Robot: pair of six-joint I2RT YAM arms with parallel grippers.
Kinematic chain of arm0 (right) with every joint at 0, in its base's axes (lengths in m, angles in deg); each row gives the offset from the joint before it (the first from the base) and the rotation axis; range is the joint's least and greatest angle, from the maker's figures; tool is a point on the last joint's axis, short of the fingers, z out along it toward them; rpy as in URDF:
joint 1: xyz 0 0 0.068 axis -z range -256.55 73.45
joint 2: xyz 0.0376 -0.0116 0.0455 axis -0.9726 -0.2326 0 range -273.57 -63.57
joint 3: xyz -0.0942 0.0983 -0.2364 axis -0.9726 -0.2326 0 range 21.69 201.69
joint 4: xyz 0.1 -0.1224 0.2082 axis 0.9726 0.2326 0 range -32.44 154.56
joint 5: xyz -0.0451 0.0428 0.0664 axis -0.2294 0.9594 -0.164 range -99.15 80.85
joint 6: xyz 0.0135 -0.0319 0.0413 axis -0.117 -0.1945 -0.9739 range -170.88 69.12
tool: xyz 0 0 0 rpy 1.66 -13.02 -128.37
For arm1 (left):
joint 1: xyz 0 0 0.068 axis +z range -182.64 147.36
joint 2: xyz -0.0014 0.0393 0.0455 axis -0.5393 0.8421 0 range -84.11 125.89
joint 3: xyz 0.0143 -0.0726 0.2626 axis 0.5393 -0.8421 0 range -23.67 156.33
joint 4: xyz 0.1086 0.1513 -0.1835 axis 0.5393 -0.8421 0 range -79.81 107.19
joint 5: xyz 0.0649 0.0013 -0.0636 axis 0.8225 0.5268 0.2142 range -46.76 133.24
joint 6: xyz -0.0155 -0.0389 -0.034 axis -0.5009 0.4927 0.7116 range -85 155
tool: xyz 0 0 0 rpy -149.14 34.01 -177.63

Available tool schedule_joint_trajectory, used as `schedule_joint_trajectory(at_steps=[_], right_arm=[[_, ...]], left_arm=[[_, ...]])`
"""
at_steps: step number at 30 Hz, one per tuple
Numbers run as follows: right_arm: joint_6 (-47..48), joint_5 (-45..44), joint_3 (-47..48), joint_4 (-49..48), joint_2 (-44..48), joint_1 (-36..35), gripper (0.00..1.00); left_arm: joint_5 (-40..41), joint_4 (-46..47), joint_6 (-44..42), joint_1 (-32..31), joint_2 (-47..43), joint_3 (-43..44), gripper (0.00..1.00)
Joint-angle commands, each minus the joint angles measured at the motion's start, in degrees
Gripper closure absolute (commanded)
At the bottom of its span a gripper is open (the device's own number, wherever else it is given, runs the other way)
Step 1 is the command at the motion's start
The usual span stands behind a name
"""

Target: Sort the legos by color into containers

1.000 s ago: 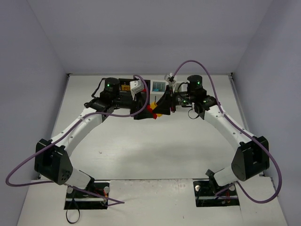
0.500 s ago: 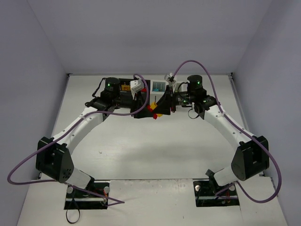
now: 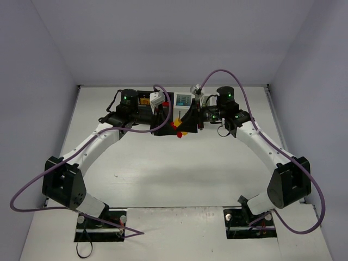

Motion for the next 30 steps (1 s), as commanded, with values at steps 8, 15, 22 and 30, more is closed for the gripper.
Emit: schedule_joint_trajectory(at_steps=[8,15,22,30], right_arm=[[0.36,0.89,1.36,-5.64,1.65,-0.4,0.71],[0.01,0.54,1.97,-5.55,1.74,-0.05,0.6],[-0.08,0.62,2.15,-5.37,1.48,0.13,0.55],[0.1,0.36,1.53,-4.76,1.3,0.39,0.63]], left_arm=[[-4.32,5.25,-0.43,0.18,0.07,-0.05,1.0],[-4.14,2.79,-2.8,0.62,0.33,-0.23,1.0],[-4.05,2.53,-3.51,1.06,0.33,-0.76,1.0],[-3.79,2.35,-3.51,1.68,0.07,-0.23,1.0]])
